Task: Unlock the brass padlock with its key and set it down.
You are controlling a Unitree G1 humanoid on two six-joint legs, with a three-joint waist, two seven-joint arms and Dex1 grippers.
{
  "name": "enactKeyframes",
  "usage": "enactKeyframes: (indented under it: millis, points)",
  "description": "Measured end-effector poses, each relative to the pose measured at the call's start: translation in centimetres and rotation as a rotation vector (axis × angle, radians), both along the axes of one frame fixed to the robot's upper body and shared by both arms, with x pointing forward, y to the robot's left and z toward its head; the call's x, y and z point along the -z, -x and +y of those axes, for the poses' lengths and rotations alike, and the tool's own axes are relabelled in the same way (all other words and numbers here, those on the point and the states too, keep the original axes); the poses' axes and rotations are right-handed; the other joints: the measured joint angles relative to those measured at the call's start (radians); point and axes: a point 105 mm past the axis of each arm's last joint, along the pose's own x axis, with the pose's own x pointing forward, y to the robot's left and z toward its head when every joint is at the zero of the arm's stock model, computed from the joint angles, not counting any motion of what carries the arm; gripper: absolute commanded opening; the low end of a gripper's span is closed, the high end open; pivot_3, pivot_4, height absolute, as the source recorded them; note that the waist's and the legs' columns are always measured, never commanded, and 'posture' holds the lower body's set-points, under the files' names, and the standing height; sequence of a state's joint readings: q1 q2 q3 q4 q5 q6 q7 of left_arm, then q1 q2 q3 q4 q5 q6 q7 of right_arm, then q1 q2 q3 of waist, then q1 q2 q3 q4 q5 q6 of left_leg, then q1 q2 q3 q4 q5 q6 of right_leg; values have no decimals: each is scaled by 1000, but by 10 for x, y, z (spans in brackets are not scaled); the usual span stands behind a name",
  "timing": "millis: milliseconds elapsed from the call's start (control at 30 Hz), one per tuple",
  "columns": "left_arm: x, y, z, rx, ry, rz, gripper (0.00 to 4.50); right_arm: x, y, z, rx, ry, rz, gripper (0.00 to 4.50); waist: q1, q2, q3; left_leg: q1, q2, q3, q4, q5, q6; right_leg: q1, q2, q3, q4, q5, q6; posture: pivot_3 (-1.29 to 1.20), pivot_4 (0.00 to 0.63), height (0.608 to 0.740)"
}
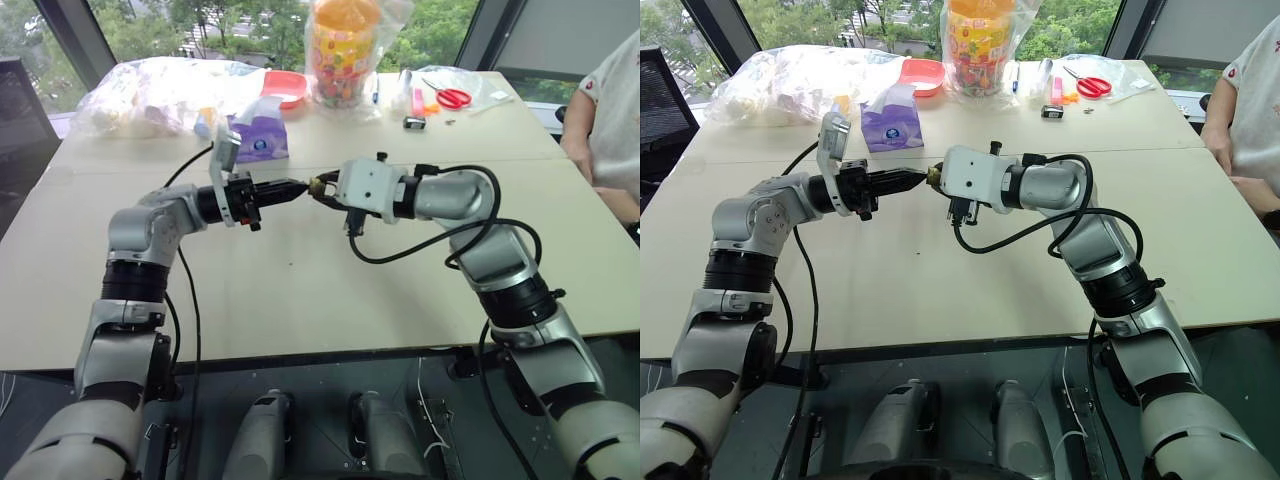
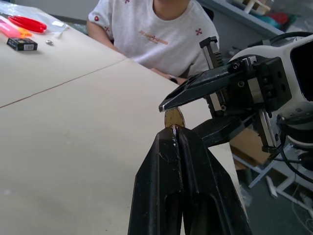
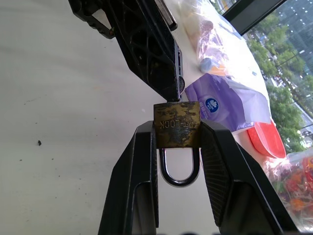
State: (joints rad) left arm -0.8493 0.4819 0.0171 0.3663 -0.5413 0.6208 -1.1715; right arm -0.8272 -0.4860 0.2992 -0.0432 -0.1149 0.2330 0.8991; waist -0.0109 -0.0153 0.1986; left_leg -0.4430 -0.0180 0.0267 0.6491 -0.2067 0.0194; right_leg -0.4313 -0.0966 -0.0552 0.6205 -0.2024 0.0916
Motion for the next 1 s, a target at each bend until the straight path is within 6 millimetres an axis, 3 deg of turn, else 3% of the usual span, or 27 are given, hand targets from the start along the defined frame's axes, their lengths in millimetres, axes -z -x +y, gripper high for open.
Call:
enactKeyframes:
  millis: [300,500,600,733,1000]
  points:
    - [1,2,-2,16,-228,-339,23,7,0,0,4,3,81,677,1,0,0,0,0,0,0,0,0,0,-1,0,0,-1,-2,0,150,740]
    - [0,7,-2,46,-266,-334,23,8,4,1,-5,-8,132,677,0,0,0,-1,0,0,0,0,0,-1,0,0,0,0,0,0,150,740]
    - [4,9,2,64,-223,-139,856,9,6,3,-13,-1,136,677,-1,0,0,0,0,0,0,0,0,-1,0,0,0,0,0,0,150,740]
    - [8,10,4,65,-140,42,2609,5,7,5,-23,-6,100,677,1,0,0,-1,0,0,0,0,0,0,0,0,0,0,0,0,150,740]
    - [-23,2,9,24,25,109,2609,1,6,6,-22,-14,55,677,-1,0,0,0,0,0,0,0,0,0,0,0,1,0,0,0,150,740]
